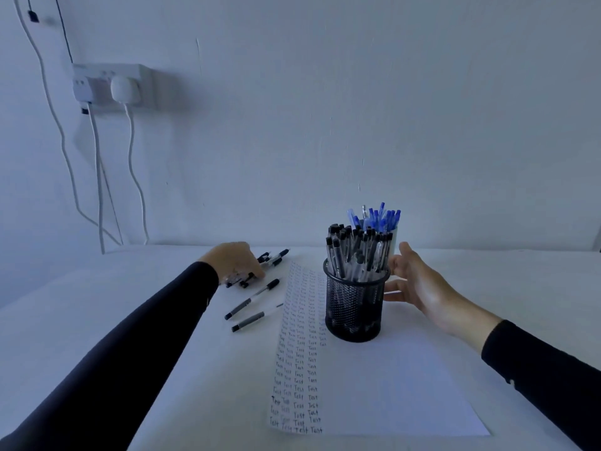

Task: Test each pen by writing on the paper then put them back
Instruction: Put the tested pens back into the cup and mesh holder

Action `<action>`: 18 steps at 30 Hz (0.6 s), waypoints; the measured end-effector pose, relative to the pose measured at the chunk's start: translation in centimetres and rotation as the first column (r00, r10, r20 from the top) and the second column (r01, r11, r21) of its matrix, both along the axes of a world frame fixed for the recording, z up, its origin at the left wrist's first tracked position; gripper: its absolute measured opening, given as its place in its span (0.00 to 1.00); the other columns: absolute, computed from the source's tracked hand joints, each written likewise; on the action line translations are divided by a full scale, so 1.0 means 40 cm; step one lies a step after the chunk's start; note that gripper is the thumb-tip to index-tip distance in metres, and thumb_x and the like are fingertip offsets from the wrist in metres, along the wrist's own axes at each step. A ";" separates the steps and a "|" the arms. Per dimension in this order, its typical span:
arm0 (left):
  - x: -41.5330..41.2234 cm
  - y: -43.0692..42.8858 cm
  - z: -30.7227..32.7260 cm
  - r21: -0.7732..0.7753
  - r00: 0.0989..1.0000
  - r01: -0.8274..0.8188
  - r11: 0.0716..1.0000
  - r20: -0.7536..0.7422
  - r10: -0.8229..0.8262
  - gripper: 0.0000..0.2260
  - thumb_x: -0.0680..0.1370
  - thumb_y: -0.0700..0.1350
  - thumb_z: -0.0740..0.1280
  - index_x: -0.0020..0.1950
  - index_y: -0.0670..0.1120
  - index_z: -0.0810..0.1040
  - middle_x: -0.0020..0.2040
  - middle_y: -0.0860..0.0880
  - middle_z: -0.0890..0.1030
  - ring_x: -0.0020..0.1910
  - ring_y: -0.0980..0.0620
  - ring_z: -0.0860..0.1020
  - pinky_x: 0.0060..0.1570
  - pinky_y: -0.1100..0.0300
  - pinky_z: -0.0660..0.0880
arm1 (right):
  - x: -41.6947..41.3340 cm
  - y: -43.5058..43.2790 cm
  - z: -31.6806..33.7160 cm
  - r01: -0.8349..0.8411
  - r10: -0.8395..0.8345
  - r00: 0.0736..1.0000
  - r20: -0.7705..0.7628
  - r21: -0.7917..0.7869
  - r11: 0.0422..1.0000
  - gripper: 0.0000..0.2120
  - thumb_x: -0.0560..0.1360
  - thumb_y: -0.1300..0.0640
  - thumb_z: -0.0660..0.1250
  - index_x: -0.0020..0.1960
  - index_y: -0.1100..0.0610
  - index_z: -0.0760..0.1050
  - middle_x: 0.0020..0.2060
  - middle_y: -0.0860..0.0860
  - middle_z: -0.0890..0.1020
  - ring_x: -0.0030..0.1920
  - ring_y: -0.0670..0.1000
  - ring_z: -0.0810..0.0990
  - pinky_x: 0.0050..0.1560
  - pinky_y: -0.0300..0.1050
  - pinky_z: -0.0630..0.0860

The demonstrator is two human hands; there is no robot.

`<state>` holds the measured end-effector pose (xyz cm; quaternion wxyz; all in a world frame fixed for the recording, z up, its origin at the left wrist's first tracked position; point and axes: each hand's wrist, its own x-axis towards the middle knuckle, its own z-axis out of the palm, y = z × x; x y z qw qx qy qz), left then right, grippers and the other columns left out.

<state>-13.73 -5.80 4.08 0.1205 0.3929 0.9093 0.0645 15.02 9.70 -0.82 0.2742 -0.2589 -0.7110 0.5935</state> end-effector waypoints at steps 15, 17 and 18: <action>0.014 -0.017 0.043 -0.343 0.983 0.042 0.938 -0.155 -0.101 0.18 0.78 0.50 0.65 0.64 0.40 0.73 0.61 0.43 0.76 0.51 0.45 0.74 0.50 0.56 0.71 | 0.025 -0.028 0.031 0.017 -0.018 1.000 0.025 0.018 1.000 0.26 0.84 0.42 0.45 0.53 0.55 0.77 0.53 0.55 0.81 0.39 0.51 0.82 0.46 0.47 0.77; 0.003 -0.047 0.044 -0.356 0.988 0.062 0.932 -0.112 -0.109 0.15 0.78 0.50 0.66 0.60 0.43 0.72 0.58 0.41 0.76 0.52 0.44 0.74 0.54 0.53 0.71 | 0.032 -0.035 0.056 0.066 -0.062 0.998 -0.031 0.119 0.991 0.23 0.84 0.45 0.46 0.51 0.54 0.77 0.53 0.56 0.80 0.41 0.53 0.81 0.46 0.48 0.77; -0.006 -0.062 0.040 -0.358 0.991 0.073 0.931 -0.079 -0.108 0.13 0.78 0.50 0.66 0.58 0.44 0.72 0.60 0.41 0.75 0.53 0.44 0.74 0.56 0.52 0.71 | 0.037 -0.040 0.079 0.122 -0.105 0.990 -0.090 0.213 0.969 0.21 0.85 0.46 0.47 0.50 0.54 0.76 0.51 0.56 0.80 0.43 0.53 0.80 0.45 0.49 0.76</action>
